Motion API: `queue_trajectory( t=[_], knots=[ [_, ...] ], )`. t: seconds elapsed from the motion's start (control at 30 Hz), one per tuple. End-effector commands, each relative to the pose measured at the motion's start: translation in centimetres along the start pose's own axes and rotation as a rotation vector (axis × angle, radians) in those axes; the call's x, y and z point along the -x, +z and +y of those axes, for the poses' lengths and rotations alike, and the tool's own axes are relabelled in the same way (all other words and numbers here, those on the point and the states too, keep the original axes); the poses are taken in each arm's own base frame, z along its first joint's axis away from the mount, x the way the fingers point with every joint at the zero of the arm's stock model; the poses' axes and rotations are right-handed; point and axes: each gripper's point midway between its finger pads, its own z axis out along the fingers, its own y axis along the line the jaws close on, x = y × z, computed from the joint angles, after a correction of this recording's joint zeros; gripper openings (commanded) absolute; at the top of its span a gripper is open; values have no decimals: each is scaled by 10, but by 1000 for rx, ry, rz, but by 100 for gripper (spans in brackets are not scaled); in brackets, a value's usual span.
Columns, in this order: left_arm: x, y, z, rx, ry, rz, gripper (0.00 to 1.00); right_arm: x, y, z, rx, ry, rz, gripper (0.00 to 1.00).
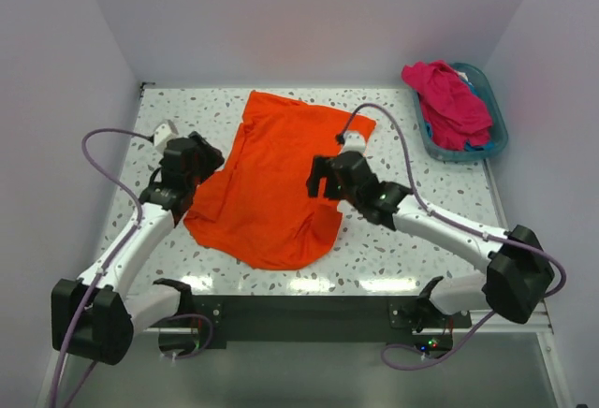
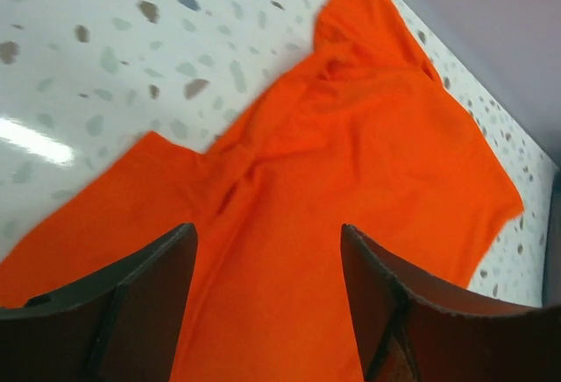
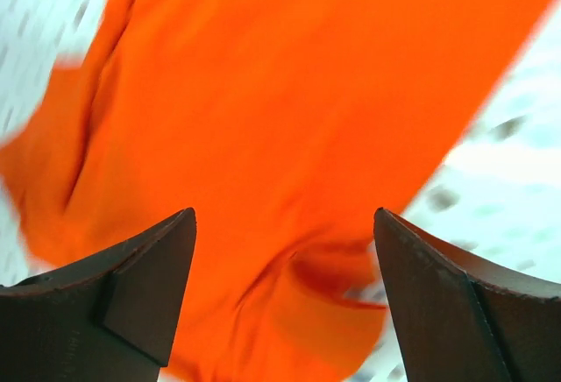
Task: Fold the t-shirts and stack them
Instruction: Flatten the tshirt out
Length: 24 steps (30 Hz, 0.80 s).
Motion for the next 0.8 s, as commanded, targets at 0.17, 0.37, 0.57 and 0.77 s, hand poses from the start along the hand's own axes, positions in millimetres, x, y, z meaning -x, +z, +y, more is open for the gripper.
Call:
queue_trajectory(
  t=[0.17,0.37,0.57,0.77],
  knots=[
    [-124,-27,-24,-62,109,231,56,125,65,-125,-304,85,-66,82],
    [-167,-20,-4,33,112,328,51,131,164,-192,-485,49,76,78],
    [-169,-3,19,161,109,325,49,152,207,-224,-569,63,78,75],
    [-166,37,61,312,13,403,44,134,215,-242,-625,61,139,67]
  ],
)
